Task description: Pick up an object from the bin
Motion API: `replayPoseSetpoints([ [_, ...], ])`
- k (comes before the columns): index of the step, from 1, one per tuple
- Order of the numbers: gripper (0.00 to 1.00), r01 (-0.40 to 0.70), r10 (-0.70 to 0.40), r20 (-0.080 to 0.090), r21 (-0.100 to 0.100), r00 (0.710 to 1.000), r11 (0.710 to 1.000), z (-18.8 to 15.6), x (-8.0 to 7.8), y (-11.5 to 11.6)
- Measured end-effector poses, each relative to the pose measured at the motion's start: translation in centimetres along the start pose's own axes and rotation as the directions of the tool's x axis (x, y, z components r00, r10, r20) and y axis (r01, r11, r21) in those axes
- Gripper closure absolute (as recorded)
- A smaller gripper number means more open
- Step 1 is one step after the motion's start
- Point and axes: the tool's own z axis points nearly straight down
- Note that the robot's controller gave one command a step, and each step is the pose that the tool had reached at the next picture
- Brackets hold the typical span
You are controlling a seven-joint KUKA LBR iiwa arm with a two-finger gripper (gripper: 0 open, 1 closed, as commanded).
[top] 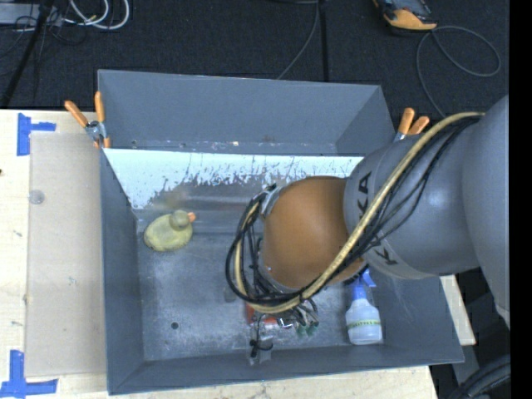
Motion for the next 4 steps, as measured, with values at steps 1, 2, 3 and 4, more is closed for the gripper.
replayPoseSetpoints([
  [1,0.0,0.12,-0.12,-0.001,0.001,0.993,0.993,-0.4,0.4,-1.4],
  [2,0.0,0.168,-0.168,-0.002,-0.001,0.986,0.986,-0.1,1.0,-4.3],
  [3,0.0,0.085,-0.085,-0.004,-0.001,0.996,0.996,-1.4,-1.3,-7.3],
  [4,0.0,-0.077,0.077,0.0,0.0,0.997,0.997,-1.0,-2.5,-8.8],
])
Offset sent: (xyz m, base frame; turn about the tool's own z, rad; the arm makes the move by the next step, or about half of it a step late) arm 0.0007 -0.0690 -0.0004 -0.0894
